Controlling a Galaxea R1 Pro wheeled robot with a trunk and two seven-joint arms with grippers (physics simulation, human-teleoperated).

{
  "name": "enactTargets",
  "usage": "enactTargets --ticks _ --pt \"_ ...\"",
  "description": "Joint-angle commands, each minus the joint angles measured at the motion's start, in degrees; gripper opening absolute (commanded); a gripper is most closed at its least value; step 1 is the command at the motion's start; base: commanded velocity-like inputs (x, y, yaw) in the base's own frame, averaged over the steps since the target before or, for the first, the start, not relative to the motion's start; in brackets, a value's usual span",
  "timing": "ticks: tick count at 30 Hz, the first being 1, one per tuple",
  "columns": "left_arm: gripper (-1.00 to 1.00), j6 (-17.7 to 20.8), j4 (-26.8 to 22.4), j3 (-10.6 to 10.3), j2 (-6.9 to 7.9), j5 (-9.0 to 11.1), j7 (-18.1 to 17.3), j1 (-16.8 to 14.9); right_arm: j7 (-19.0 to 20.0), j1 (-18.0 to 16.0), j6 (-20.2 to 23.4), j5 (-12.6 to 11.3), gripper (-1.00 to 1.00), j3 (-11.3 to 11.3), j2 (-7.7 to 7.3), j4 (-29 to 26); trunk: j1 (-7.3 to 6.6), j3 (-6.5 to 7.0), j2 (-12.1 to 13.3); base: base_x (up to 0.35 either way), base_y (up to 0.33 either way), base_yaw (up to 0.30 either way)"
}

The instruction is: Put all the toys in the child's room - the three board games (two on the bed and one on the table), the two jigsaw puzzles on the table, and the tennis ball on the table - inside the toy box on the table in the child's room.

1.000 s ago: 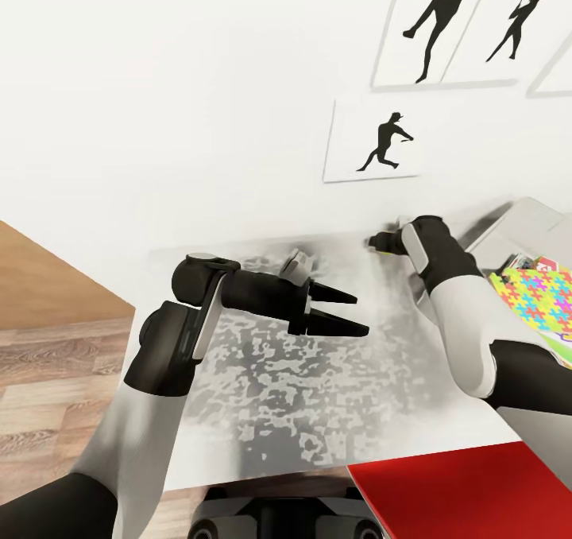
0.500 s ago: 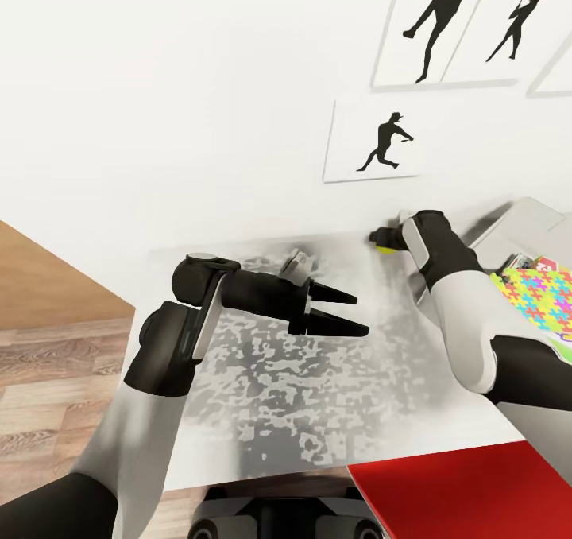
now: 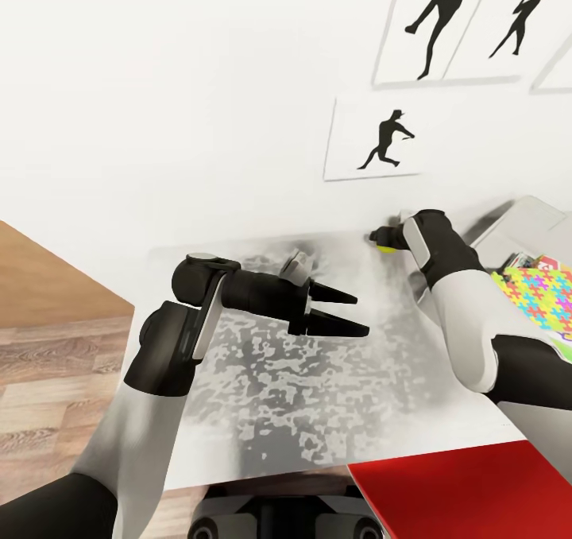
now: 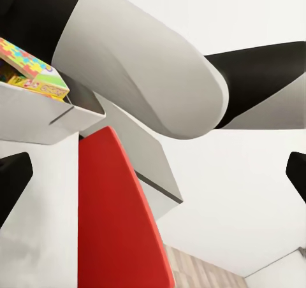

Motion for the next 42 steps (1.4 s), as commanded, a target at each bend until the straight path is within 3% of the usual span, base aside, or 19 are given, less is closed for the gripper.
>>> enactTargets --ticks 1,42 --pt "1.0 0.6 0.01 -0.02 -0.01 0.08 -0.12 -0.04 -0.33 -0.03 0.23 -0.44 1.0 -0.05 -0.02 -0.06 0.03 -0.12 -0.1 0.0 0.0 0.0" --pt "1.0 0.6 0.01 -0.03 -0.01 0.06 -0.12 -0.04 -0.39 -0.84 0.22 -0.36 1.0 -0.06 0.52 -0.06 0.03 -1.1 -0.1 0.0 0.0 0.0"
